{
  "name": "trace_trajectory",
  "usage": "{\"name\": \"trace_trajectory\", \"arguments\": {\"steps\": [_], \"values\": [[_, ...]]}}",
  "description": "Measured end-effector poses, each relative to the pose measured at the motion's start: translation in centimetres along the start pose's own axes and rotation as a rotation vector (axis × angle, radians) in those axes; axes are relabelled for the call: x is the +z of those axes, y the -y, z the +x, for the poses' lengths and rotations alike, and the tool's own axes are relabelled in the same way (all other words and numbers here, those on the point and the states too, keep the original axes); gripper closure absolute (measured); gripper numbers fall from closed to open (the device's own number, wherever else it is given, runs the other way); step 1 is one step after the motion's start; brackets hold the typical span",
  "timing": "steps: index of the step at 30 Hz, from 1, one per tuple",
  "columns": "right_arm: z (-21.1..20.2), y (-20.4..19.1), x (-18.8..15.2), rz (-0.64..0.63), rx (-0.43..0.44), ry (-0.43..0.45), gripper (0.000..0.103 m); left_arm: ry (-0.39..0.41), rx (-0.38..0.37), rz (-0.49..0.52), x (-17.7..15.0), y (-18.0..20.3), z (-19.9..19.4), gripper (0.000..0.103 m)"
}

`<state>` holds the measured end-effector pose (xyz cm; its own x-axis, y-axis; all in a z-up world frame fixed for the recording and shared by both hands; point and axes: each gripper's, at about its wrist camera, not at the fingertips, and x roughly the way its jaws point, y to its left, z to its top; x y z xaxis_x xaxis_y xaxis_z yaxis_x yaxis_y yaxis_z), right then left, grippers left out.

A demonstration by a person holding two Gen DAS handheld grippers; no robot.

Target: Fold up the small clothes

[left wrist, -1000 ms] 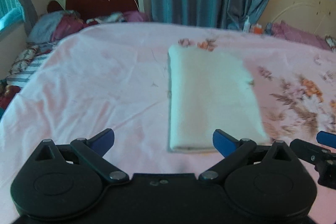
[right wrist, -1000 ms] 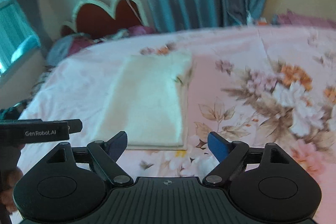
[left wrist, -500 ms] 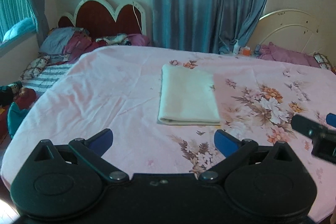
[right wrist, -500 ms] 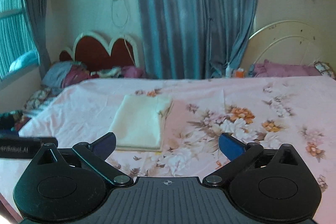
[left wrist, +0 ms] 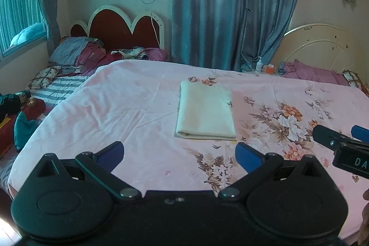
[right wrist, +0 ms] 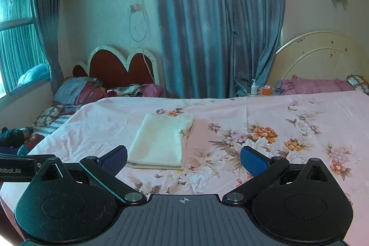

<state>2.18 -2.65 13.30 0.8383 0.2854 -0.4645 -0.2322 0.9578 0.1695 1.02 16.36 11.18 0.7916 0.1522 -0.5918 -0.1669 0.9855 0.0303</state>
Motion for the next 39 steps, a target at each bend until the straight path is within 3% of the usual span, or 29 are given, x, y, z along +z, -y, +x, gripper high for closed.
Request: {"name": "trace_trajectory", "arguments": {"steps": [39], "values": [[0.01,0.58,-0.26,0.013,0.017,0.002,0.000,-0.009,0.017,-0.019,-0.44,-0.55,-0.37,0.001]]}}
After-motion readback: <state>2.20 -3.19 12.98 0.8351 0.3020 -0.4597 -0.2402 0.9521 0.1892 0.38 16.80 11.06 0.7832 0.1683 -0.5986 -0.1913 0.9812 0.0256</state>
